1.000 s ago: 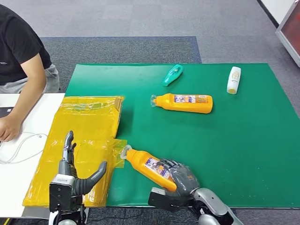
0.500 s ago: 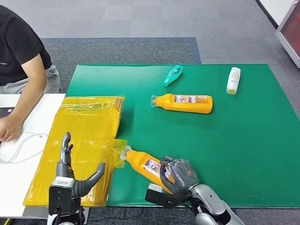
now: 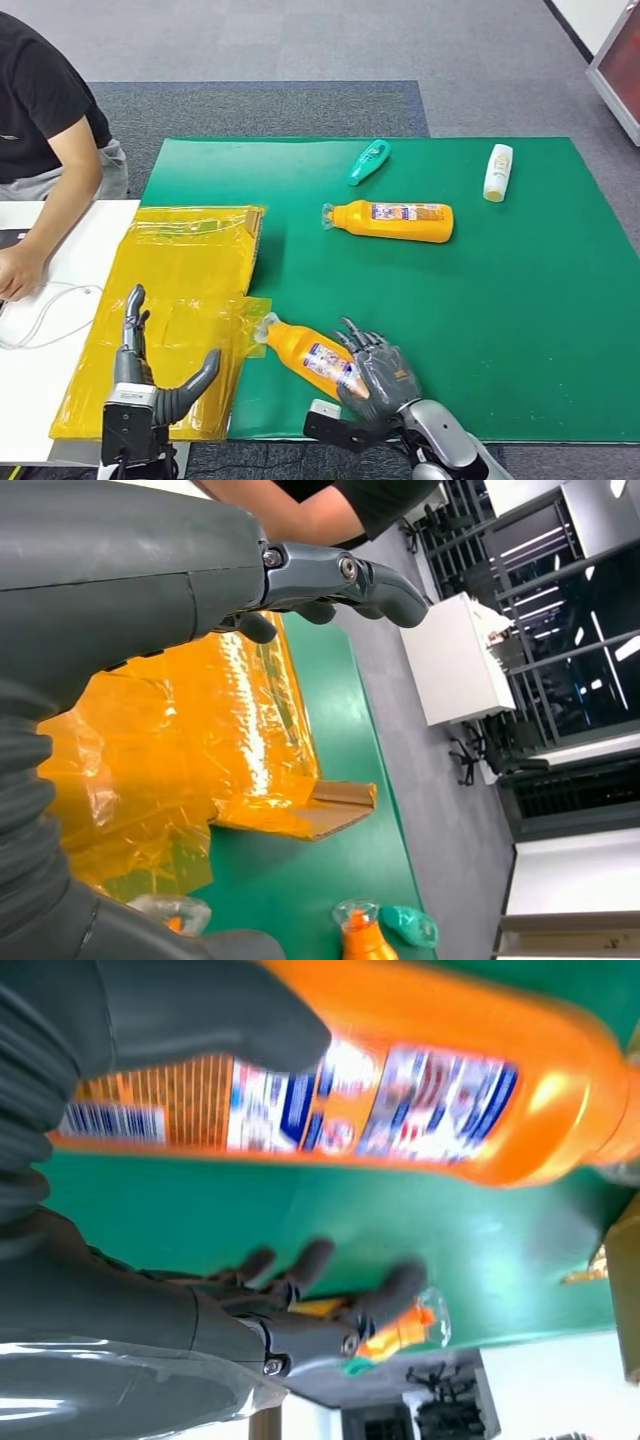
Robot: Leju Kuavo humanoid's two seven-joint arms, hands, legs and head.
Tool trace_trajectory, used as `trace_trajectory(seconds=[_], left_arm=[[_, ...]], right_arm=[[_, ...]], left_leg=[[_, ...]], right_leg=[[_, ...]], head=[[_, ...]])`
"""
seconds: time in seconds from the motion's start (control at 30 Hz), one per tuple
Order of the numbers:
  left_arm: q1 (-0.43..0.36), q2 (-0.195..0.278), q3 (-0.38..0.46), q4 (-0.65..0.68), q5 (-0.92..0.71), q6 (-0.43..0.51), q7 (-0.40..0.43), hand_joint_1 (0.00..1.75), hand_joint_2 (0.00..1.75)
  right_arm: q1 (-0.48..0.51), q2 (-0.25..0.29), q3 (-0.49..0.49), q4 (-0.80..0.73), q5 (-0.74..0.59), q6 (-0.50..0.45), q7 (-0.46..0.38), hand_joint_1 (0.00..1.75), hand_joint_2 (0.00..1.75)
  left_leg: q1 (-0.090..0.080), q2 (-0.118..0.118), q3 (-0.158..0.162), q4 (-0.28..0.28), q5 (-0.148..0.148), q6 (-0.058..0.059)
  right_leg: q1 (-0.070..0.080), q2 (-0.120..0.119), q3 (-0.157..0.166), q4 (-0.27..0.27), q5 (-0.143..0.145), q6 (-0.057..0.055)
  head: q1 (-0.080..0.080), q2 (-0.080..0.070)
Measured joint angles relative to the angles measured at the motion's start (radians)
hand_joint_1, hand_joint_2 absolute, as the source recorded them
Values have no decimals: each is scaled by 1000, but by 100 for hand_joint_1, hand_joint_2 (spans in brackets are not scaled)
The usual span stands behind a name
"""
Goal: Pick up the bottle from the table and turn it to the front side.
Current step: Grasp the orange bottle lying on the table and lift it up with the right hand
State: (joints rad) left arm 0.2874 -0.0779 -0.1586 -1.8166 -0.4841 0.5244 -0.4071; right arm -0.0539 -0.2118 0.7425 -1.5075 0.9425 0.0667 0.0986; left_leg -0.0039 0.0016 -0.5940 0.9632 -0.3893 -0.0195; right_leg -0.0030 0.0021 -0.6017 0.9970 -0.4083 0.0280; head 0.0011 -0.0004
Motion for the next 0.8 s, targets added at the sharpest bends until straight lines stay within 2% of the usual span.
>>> trace_trajectory(seconds=[0.2,0.8], left_arm=[[17,-1,9,-12,-17,5,12,0,175],[20,-1,15,-16,-43,15,30,0,175]], right_arm=[[38,-5,3,-16,-3,44,52,0,175],[33,-2,21,-37,-20,65,100,0,175]], left_leg=[[0,0,-1,0,0,0],[0,0,-1,0,-1,1]], right_leg=[[0,0,-1,0,1,0],[0,0,-1,0,0,0]], head=[[0,0],[0,0]])
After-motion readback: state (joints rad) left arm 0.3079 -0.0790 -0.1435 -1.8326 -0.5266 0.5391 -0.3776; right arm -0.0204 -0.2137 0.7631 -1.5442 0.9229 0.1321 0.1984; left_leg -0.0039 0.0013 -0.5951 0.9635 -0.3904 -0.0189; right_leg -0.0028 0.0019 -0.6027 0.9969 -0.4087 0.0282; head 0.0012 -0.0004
